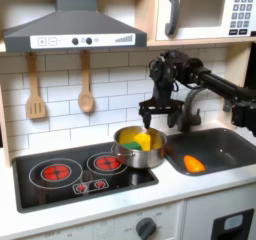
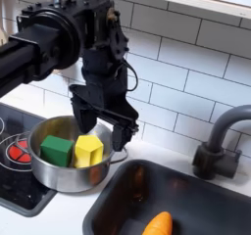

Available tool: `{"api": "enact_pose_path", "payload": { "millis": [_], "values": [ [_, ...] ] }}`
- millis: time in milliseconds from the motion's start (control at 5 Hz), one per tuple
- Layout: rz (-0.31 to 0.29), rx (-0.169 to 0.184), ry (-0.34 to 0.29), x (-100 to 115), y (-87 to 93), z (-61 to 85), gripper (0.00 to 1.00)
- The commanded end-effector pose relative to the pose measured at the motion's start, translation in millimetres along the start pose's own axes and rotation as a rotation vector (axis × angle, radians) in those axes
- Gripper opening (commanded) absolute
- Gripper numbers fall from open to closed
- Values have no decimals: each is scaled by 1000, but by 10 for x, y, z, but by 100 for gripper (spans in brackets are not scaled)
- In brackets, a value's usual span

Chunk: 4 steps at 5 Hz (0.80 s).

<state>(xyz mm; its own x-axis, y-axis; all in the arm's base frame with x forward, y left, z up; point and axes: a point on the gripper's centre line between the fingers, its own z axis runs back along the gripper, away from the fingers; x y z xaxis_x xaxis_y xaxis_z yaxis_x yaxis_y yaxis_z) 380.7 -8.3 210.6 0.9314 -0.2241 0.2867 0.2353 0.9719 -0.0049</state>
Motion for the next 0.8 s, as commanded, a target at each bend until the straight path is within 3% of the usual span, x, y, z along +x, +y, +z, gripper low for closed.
{"api": "enact_pose_path", "payload": {
  "millis": [0,600],
  "values": [
    [22,22,14,7,82,-24,100],
    [55,54,24,9,224,-28,100]
  ]
}}
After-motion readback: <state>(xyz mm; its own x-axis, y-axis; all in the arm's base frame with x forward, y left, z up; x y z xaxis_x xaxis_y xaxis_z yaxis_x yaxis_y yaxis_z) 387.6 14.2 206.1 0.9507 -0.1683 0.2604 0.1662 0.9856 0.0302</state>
